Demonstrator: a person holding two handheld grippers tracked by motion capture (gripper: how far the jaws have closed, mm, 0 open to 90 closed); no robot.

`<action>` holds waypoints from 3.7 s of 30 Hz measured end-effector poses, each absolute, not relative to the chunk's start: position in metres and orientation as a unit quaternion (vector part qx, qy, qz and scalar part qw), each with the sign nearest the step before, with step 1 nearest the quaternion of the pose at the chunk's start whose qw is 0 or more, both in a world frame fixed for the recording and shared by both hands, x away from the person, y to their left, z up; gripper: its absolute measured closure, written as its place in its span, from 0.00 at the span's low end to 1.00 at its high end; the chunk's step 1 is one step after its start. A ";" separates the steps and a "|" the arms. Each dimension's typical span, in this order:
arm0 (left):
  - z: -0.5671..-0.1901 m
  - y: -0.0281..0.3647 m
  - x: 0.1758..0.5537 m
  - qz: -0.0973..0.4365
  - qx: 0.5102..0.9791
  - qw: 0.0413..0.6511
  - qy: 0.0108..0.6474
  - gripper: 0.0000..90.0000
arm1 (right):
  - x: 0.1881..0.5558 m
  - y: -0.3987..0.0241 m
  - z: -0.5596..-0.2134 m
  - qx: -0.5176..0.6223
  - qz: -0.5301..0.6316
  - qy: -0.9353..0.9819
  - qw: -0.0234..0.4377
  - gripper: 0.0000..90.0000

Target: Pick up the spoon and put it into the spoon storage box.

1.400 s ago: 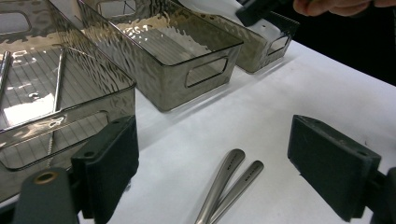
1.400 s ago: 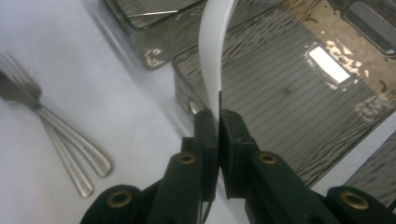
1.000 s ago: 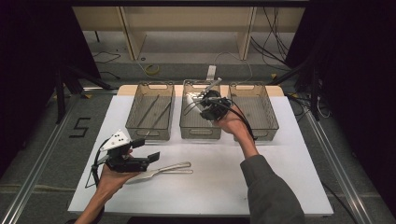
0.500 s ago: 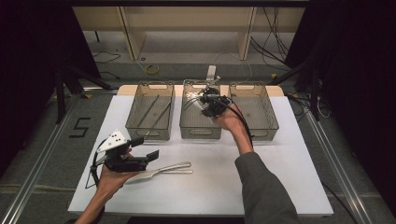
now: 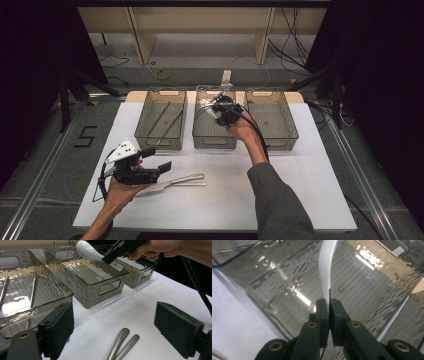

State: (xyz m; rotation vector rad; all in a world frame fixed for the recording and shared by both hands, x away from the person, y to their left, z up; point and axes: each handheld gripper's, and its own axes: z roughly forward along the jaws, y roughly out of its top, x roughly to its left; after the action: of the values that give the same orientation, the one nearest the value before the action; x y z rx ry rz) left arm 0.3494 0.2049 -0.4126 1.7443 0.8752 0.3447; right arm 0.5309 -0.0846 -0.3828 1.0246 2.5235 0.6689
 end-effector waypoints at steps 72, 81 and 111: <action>-0.436 0.168 0.383 0.058 0.896 0.267 0.351 0.30 | 0.346 -0.172 -0.424 0.332 0.420 0.842 0.072 0.35; -0.440 0.157 0.391 0.050 0.915 0.212 0.339 0.36 | 0.334 -0.178 -0.428 0.334 0.426 0.838 0.069 0.32; -0.454 0.143 0.402 0.029 0.938 0.152 0.310 0.54 | 0.326 -0.183 -0.435 0.337 0.424 0.838 0.063 0.32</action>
State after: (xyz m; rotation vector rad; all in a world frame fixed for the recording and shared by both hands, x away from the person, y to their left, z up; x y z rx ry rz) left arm 0.4019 0.1431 -0.4544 2.6927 0.8904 0.0837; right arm 0.3257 -0.1835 -0.4347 1.0190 2.5338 1.2807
